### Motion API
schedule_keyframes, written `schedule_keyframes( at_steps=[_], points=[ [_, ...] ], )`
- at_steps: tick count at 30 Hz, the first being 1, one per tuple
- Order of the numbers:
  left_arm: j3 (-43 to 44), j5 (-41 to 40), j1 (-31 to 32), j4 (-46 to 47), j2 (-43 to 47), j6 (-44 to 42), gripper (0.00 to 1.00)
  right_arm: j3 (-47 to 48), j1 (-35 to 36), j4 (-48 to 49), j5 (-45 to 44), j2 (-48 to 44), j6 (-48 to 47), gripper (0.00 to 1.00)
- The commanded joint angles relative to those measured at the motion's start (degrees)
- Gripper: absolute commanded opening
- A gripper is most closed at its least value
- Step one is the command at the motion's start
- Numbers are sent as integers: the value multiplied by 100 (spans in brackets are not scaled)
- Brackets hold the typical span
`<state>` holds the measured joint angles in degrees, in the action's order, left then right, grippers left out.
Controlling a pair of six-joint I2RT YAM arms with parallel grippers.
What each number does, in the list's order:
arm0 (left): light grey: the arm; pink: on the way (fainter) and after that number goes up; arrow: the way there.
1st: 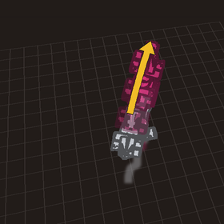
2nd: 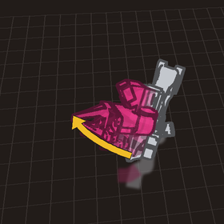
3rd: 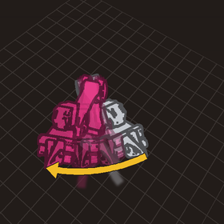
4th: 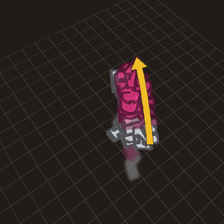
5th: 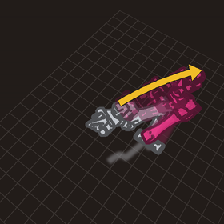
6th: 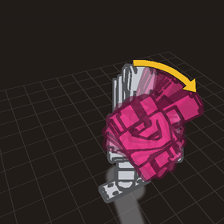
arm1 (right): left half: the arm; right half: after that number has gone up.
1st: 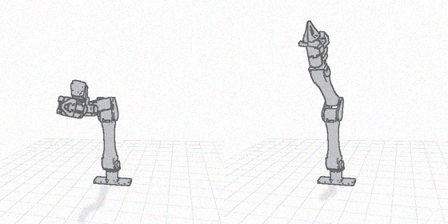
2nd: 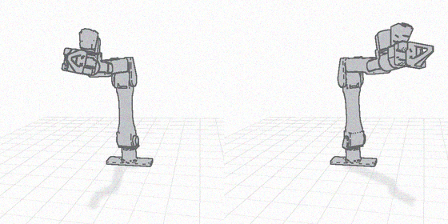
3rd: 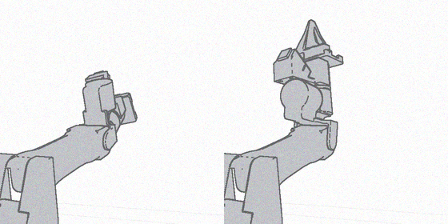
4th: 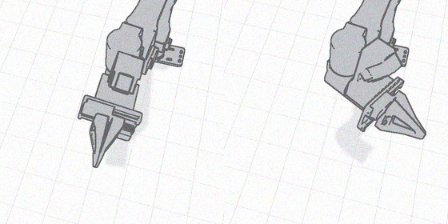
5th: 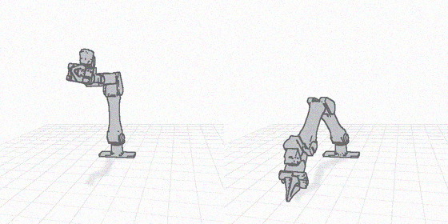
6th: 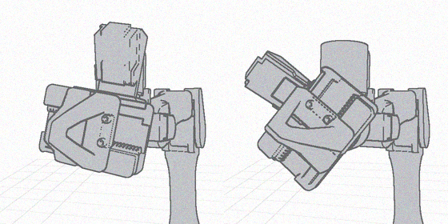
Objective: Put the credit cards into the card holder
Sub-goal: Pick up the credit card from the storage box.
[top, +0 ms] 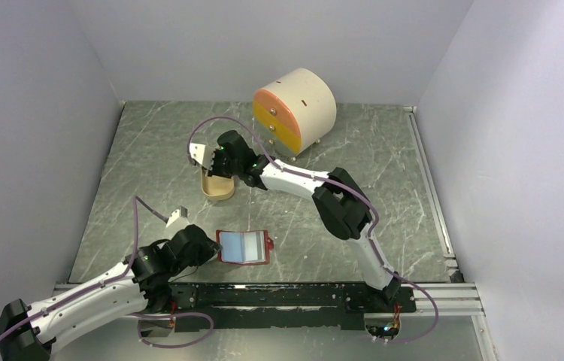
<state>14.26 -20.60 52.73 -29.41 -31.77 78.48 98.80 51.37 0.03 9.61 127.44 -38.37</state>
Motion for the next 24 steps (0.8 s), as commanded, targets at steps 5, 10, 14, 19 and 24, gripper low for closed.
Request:
schedule_keyframes(
  at_steps=[5, 10, 14, 19, 24],
  points=[
    [115, 47, 31, 149, -19, -16, 9, -116, -55, -39, 223, -204, 110, 0],
    [136, 39, 35, 129, -17, -10, 9, -166, -79, 46, 372, -350, 212, 0],
    [128, 22, 35, 123, 1, 1, 9, -179, -103, 46, 485, -460, 406, 0],
    [94, 17, 35, 161, -28, 10, 9, -495, -160, 348, 573, -747, 844, 0],
    [112, -26, 36, 141, -93, 9, 9, -878, -188, 592, 622, -1160, 1418, 0]
  ],
)
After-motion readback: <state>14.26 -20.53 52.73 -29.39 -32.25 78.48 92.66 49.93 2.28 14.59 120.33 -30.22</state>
